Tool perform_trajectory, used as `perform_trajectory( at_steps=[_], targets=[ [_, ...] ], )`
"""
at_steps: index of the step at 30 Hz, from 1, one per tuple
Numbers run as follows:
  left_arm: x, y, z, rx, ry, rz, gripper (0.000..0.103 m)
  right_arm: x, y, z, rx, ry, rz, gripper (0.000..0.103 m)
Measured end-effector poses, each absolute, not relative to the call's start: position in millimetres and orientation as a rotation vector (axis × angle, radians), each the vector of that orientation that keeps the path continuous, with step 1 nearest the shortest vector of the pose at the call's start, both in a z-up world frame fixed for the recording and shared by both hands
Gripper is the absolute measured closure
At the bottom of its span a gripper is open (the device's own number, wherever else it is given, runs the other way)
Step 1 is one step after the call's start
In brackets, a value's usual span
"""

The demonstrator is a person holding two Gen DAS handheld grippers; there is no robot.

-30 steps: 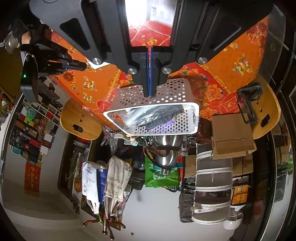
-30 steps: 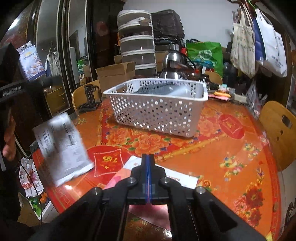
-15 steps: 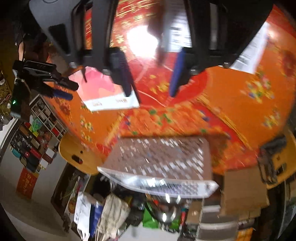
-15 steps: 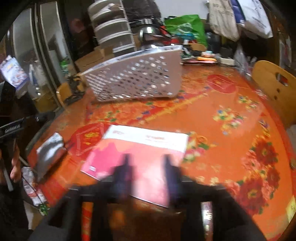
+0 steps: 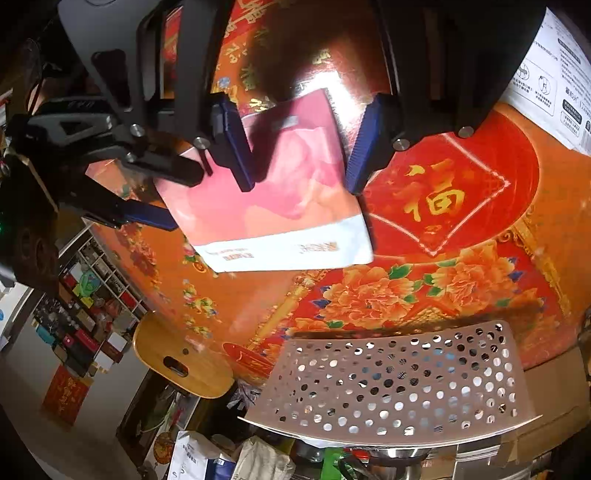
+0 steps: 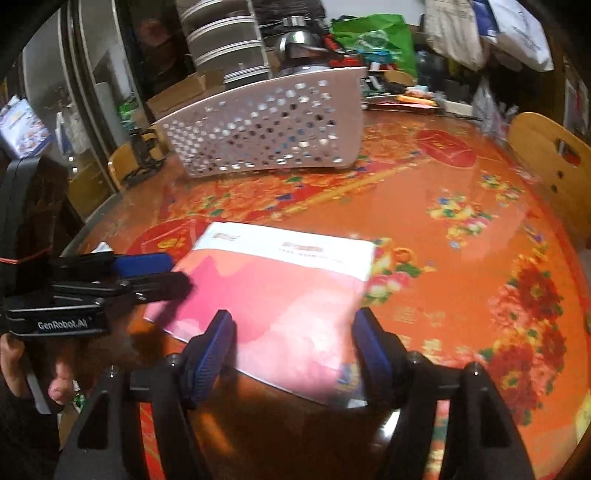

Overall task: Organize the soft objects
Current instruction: 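Close both grippers on the edge of the pink packet, then carry the pink packet with both grippers and release it into the basket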

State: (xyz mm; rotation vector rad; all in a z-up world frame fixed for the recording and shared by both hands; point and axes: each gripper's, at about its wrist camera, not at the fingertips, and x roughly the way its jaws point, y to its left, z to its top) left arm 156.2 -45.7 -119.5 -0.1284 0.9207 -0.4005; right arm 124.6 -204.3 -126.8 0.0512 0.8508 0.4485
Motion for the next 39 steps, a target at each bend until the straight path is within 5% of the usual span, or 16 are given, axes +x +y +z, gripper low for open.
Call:
perform_trajectory(
  at_steps=[13, 16, 20, 39],
  targets=[
    [166, -14, -125, -0.310, 0.935, -0.432, 0.085, 121, -187, -128, 0.048, 0.835, 0.497, 0.072],
    [162, -7, -124, -0.308, 0.921, -0.405, 0.099, 119, -188, -127, 0.041, 0.820, 0.479, 0.086],
    [159, 0, -122, -0.309, 0.901, -0.390, 0.100, 117, -187, -124, 0.030, 0.798, 0.471, 0.093],
    [150, 31, -24, -0.274, 0.679, -0.364, 0.100, 118, -158, -46, -0.047, 0.626, 0.496, 0.095]
  ],
)
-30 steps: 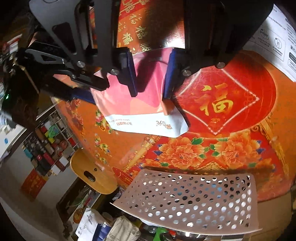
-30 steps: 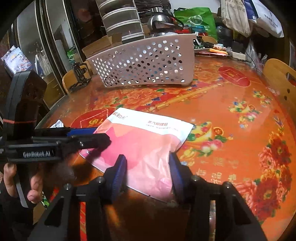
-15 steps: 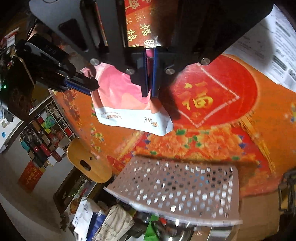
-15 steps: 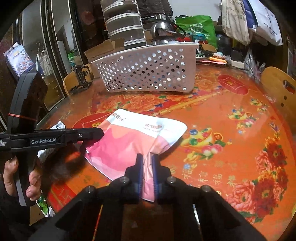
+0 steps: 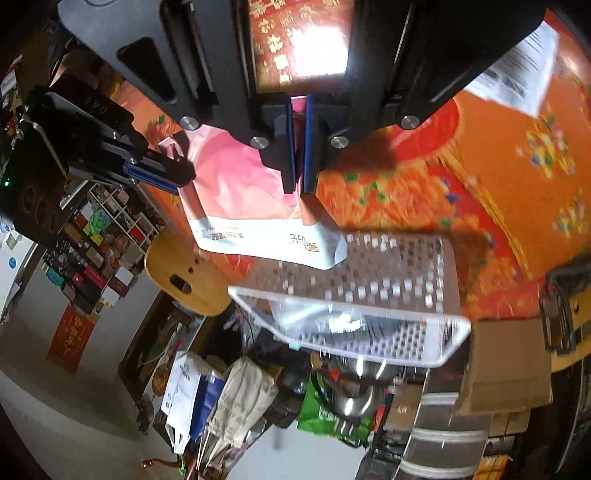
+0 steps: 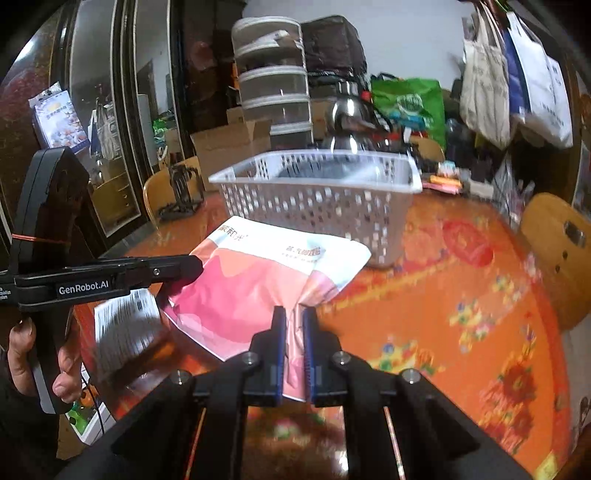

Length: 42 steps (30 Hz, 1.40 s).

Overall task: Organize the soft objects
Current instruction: 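Carry the pink packet with both grippers and release it into the basket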

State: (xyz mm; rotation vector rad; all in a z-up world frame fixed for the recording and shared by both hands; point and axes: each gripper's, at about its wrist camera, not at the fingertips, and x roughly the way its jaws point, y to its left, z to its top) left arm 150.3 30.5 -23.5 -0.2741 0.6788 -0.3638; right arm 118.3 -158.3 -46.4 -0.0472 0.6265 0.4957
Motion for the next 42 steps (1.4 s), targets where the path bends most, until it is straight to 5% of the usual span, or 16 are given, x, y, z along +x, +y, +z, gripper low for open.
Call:
perform_trajectory(
  at_steps=[15, 25, 28, 31, 33, 42],
  targets=[
    [294, 43, 89, -0.209, 0.613, -0.321, 0.099, 236, -145, 51, -0.066, 0.542, 0.487, 0.095],
    [398, 35, 65, -0.147, 0.684, -0.232, 0.096, 325, -136, 46, -0.113, 0.551, 0.413, 0.092],
    [413, 41, 42, -0.159, 0.719, -0.200, 0.084, 342, -140, 31, -0.108, 0.558, 0.345, 0.084],
    [412, 48, 32, -0.147, 0.715, -0.179, 0.051, 350, -149, 16, -0.101, 0.595, 0.282, 0.079],
    [406, 48, 29, -0.110, 0.700, -0.179, 0.037, 351, -154, 9, -0.092, 0.612, 0.272, 0.057],
    [341, 56, 27, -0.056, 0.665, -0.207, 0.033, 321, -164, -6, -0.046, 0.602, 0.250, 0.050]
  ],
)
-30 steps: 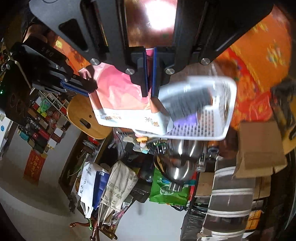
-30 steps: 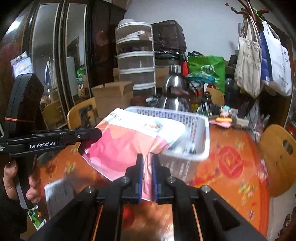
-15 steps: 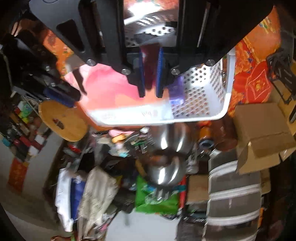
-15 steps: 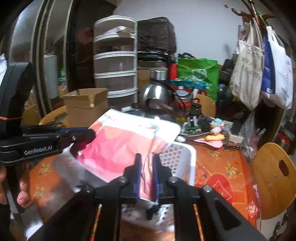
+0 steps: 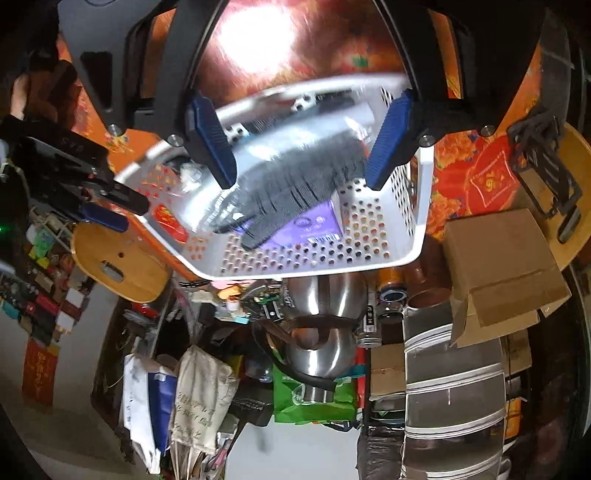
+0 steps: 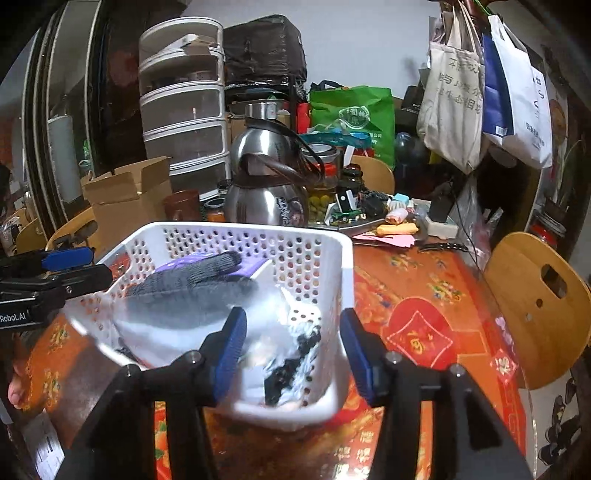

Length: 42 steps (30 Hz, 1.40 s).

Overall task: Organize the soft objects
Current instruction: 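Carry the pink packet with both grippers and release it into the basket, then move both grippers to the white leaflet and close on it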

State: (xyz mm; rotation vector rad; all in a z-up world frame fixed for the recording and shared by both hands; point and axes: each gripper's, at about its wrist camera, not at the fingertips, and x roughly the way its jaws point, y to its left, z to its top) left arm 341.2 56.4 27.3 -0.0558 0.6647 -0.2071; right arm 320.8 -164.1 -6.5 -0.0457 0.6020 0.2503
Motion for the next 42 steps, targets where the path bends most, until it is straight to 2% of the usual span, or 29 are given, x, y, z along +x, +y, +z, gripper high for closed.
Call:
perform_trajectory(
  at_steps=[7, 9, 11, 16, 18, 22, 28, 38, 40, 42],
  targets=[
    [281, 76, 34, -0.040, 0.644, -0.200, 0.031, 279, -162, -2, -0.018, 0.564, 0.238, 0.044],
    [260, 83, 34, -0.030, 0.634, -0.206, 0.031, 262, -164, -1, 0.004, 0.555, 0.225, 0.037],
    [235, 93, 31, -0.026, 0.629, -0.204, 0.030, 247, -163, -2, 0.015, 0.553, 0.224, 0.035],
    [166, 125, 4, -0.035, 0.640, -0.179, 0.026, 190, -151, -23, 0.014, 0.587, 0.201, 0.034],
    [139, 138, -14, -0.040, 0.652, -0.154, 0.025, 170, -144, -34, 0.026, 0.592, 0.205, 0.028],
    [87, 164, -62, -0.044, 0.691, -0.085, 0.025, 126, -114, -71, 0.059, 0.674, 0.240, 0.028],
    [42, 198, -112, -0.128, 0.765, -0.053, 0.025, 78, -52, -113, 0.029, 0.702, 0.352, 0.028],
    [27, 205, -134, -0.148, 0.755, -0.104, 0.025, 40, 11, -129, -0.023, 0.715, 0.497, 0.028],
    [29, 202, -132, -0.137, 0.749, -0.107, 0.025, 37, 19, -128, -0.042, 0.714, 0.520, 0.031],
    [32, 200, -130, -0.139, 0.745, -0.111, 0.023, 35, 25, -128, -0.053, 0.711, 0.532, 0.043]
  ],
)
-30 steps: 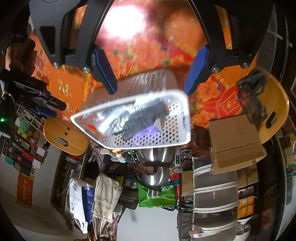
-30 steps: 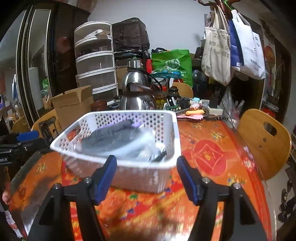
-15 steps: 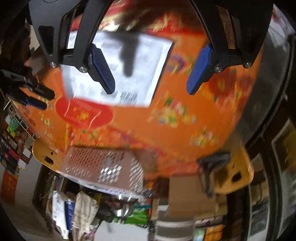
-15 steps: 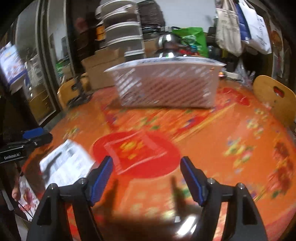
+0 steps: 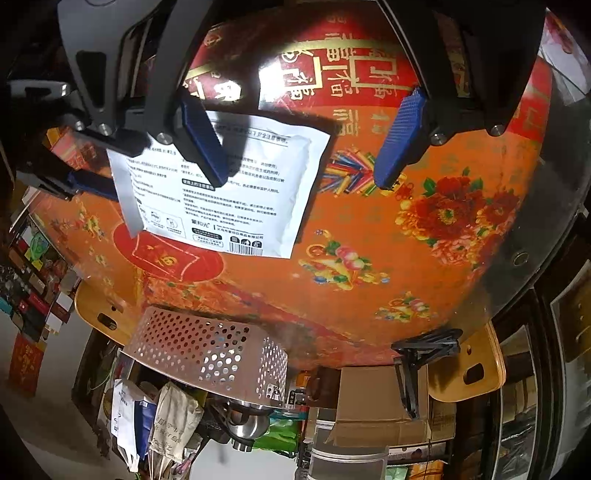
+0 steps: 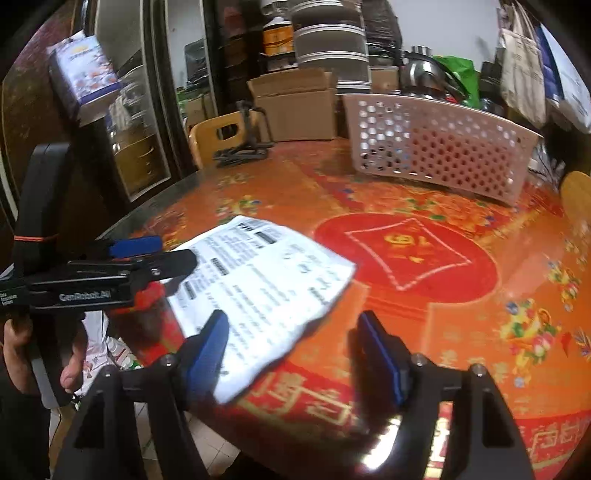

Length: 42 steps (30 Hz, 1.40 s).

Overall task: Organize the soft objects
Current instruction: 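Move both grippers to the white leaflet and close on it, then lift the leaflet with both grippers and release it into the basket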

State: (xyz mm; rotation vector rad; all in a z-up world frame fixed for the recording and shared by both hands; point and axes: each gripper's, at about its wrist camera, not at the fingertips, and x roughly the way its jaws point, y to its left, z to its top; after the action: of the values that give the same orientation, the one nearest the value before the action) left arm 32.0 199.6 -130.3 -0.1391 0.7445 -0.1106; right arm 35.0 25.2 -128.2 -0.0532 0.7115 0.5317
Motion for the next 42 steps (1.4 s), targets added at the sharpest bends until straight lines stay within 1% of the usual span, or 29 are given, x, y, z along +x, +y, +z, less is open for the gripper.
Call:
perform_trajectory(
  at_steps=[4, 5, 6, 7, 9, 11, 13, 16, 18, 19, 21, 24, 25, 30, 32, 42],
  targets=[
    [35, 195, -130, -0.127, 0.738, -0.113, 0.021, 34, 36, -129, -0.085, 0.704, 0.557, 0.059],
    [35, 193, -130, -0.123, 0.736, -0.118, 0.020, 35, 36, -129, -0.081, 0.705, 0.569, 0.068],
    [36, 191, -130, -0.112, 0.735, -0.117, 0.019, 36, 35, -130, -0.076, 0.704, 0.576, 0.072],
    [36, 189, -131, -0.107, 0.733, -0.119, 0.019, 37, 35, -130, -0.079, 0.699, 0.577, 0.074],
    [37, 185, -131, -0.107, 0.731, -0.139, 0.019, 38, 34, -131, -0.081, 0.691, 0.578, 0.087],
    [37, 176, -132, -0.094, 0.729, -0.160, 0.019, 41, 30, -131, -0.082, 0.693, 0.579, 0.090],
    [37, 166, -132, -0.075, 0.729, -0.182, 0.019, 44, 27, -131, -0.073, 0.697, 0.595, 0.091],
    [37, 156, -133, -0.068, 0.729, -0.195, 0.024, 42, 29, -131, -0.097, 0.685, 0.592, 0.091],
    [38, 157, -131, -0.099, 0.729, -0.217, 0.048, 43, 28, -131, -0.093, 0.687, 0.597, 0.092],
    [39, 160, -131, -0.125, 0.736, -0.218, 0.052, 44, 27, -131, -0.090, 0.689, 0.600, 0.092],
    [41, 164, -131, -0.156, 0.742, -0.228, 0.064, 46, 25, -131, -0.090, 0.688, 0.592, 0.093],
    [42, 168, -131, -0.191, 0.745, -0.226, 0.074, 49, 21, -130, -0.083, 0.690, 0.594, 0.095],
    [42, 170, -131, -0.205, 0.744, -0.225, 0.075, 49, 21, -130, -0.086, 0.687, 0.594, 0.096],
    [41, 169, -129, -0.234, 0.730, -0.212, 0.087, 49, 18, -129, -0.092, 0.682, 0.591, 0.098],
    [43, 163, -127, -0.229, 0.726, -0.212, 0.090, 51, 15, -127, -0.092, 0.677, 0.584, 0.099],
    [56, 129, -110, -0.195, 0.689, -0.250, 0.092, 60, -16, -121, -0.063, 0.656, 0.543, 0.101]
  ],
)
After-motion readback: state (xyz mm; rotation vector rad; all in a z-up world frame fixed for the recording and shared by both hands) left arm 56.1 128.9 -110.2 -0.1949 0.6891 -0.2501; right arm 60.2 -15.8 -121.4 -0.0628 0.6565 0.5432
